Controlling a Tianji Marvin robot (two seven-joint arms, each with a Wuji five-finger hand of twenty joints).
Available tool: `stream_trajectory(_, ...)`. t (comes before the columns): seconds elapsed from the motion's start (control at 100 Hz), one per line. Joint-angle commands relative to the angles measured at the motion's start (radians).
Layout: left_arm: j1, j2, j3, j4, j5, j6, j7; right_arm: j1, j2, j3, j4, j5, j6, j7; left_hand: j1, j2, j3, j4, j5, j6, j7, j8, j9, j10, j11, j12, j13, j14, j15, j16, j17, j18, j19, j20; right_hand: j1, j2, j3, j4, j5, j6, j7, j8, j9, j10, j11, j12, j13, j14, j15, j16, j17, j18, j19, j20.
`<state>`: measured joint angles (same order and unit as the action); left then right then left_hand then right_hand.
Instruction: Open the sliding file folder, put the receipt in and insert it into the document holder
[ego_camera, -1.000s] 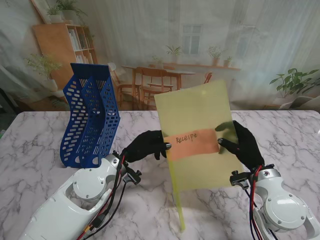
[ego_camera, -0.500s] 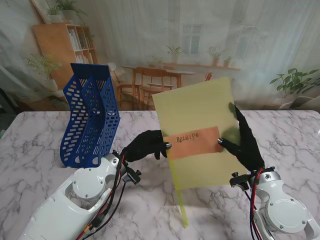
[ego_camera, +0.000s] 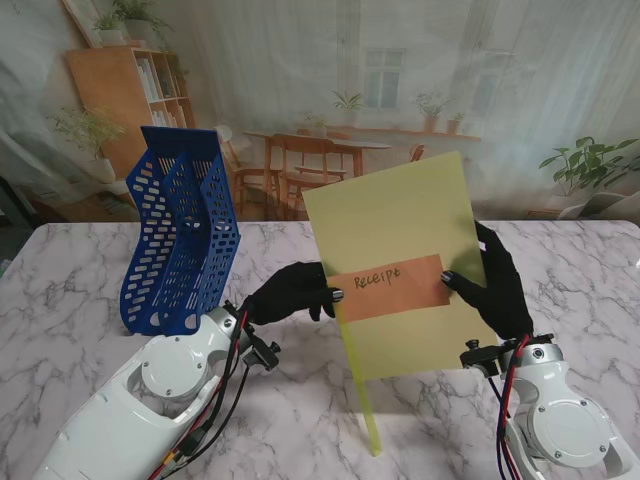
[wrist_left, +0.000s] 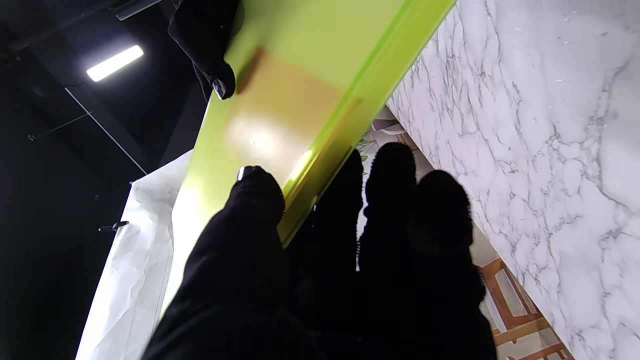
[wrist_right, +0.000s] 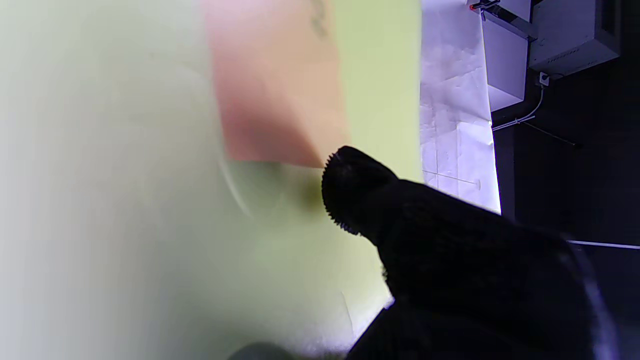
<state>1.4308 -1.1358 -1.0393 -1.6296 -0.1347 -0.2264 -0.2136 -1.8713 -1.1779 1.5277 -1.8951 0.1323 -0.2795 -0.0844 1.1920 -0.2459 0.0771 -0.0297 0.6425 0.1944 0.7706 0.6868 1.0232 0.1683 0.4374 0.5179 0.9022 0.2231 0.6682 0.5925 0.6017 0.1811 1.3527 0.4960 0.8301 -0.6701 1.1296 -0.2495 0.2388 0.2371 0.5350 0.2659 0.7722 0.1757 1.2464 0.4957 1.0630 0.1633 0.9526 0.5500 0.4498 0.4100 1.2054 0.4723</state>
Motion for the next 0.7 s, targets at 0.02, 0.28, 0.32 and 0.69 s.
stream_trajectory(0.02,-0.003,0.005,0.003,-0.001,0.001,-0.006,-0.022,-0.001,-0.001,0.003,-0.003,0.005,0.019,0.013,0.093,0.033,0.054,0.020,0.027,-0.134,0.045,0.017,0.007,-0.031,0.018,0.005,-0.004,0.040,-0.011,0.009,-0.013,-0.072,-0.008,0.019,-0.001,0.035,-0.011,0.002,0.155,-0.055,0.188,0.018,0.006,0.024,0.057,0.025,0.035,-0.049,-0.008,0.031,0.000,-0.025,0.016,-0.016)
stream_trajectory(0.28,-0.022,0.004,0.004,0.012,0.012,0.005,-0.022,-0.009,0.006,0.015,-0.011,0.023,0.059,0.059,0.095,0.032,0.054,0.020,0.029,-0.131,0.045,0.019,0.009,-0.032,0.019,0.006,-0.001,0.041,-0.009,0.010,-0.011,-0.071,-0.006,0.020,-0.001,0.108,-0.091,0.012,0.391,-0.454,0.591,0.203,-0.008,-0.050,-0.073,0.244,-0.081,-0.046,-0.002,0.054,-0.044,0.070,-0.006,0.026)
stream_trajectory(0.32,-0.028,0.003,0.004,0.015,0.014,0.009,-0.024,-0.011,0.009,0.021,-0.012,0.030,0.071,0.078,0.095,0.032,0.054,0.020,0.029,-0.132,0.045,0.018,0.009,-0.031,0.019,0.006,-0.001,0.041,-0.008,0.010,-0.011,-0.072,-0.006,0.021,-0.007,0.120,-0.122,0.014,0.393,-0.471,0.609,0.240,-0.023,-0.074,-0.104,0.281,-0.102,-0.035,-0.046,0.038,-0.041,0.071,-0.007,0.031)
stream_trajectory(0.69,-0.101,0.002,0.014,0.038,0.020,0.064,-0.052,-0.002,0.016,0.037,-0.039,0.062,0.212,0.140,0.095,0.032,0.054,0.021,0.028,-0.127,0.043,0.019,0.010,-0.031,0.023,0.007,0.002,0.044,-0.003,0.012,-0.007,-0.071,-0.002,0.021,-0.066,-0.060,-0.122,0.015,0.283,-0.393,0.776,0.379,0.028,-0.001,-0.502,-0.118,-0.052,0.084,-0.533,-0.191,0.066,0.102,-0.067,-0.053)
